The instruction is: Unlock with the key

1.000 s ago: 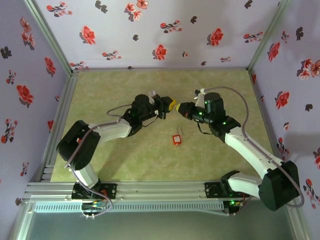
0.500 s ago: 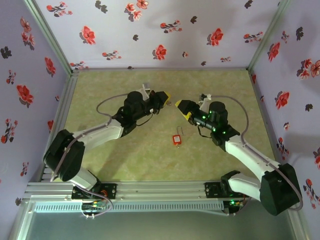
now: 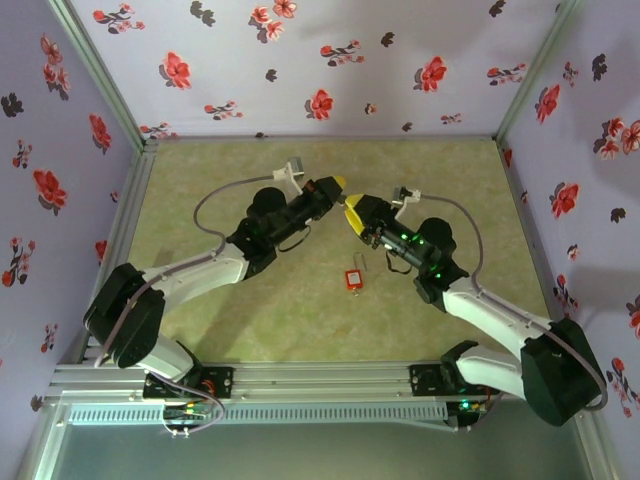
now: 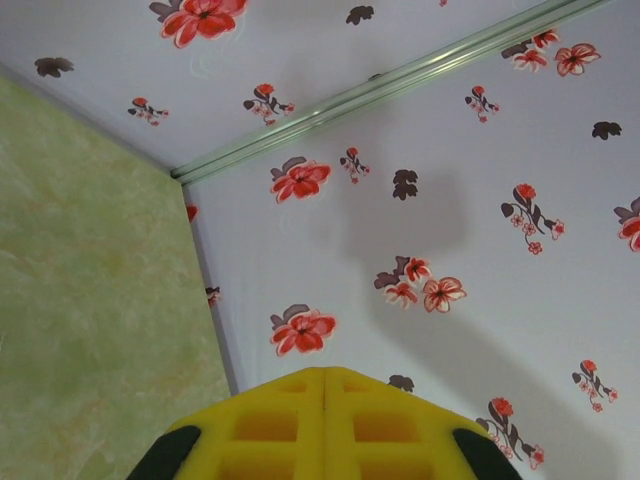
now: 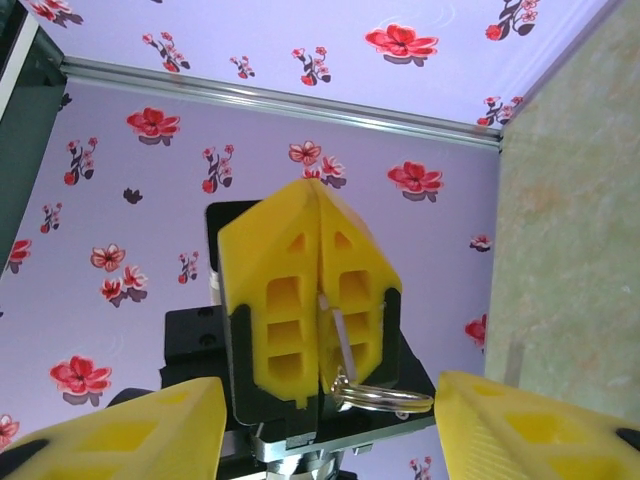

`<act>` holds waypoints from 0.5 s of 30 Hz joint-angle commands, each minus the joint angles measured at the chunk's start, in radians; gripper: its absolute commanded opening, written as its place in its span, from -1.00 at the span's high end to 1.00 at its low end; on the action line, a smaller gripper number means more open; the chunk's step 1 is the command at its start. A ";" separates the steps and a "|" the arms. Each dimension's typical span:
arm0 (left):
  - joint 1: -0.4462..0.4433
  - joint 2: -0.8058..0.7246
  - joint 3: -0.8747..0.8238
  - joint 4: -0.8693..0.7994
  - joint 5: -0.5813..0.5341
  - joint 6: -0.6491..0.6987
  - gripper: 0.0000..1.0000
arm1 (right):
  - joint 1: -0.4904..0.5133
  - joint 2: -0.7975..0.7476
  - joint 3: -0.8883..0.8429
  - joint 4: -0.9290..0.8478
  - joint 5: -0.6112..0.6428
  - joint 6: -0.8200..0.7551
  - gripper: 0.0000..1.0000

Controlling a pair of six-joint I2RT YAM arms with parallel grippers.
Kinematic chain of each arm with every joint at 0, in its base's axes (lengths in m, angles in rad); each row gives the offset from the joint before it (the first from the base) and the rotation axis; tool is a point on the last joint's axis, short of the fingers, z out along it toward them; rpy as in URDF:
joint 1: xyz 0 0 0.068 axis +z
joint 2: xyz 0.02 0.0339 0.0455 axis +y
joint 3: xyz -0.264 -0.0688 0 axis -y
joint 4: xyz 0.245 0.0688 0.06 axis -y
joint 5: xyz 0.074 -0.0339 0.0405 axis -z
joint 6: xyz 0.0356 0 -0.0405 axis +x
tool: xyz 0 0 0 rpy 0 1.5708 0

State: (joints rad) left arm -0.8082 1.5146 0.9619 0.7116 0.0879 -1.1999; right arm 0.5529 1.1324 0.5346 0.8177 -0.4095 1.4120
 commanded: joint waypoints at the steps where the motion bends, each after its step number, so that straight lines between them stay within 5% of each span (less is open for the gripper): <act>1: -0.019 0.005 0.003 0.069 -0.037 0.039 1.00 | 0.008 0.022 -0.013 0.087 0.026 0.020 -0.04; 15: -0.052 0.039 -0.016 0.147 -0.041 0.017 1.00 | 0.010 0.056 0.011 0.143 0.015 0.030 0.45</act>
State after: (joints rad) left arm -0.8494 1.5406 0.9607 0.7910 0.0624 -1.1938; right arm 0.5564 1.1831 0.5293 0.9123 -0.4030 1.4410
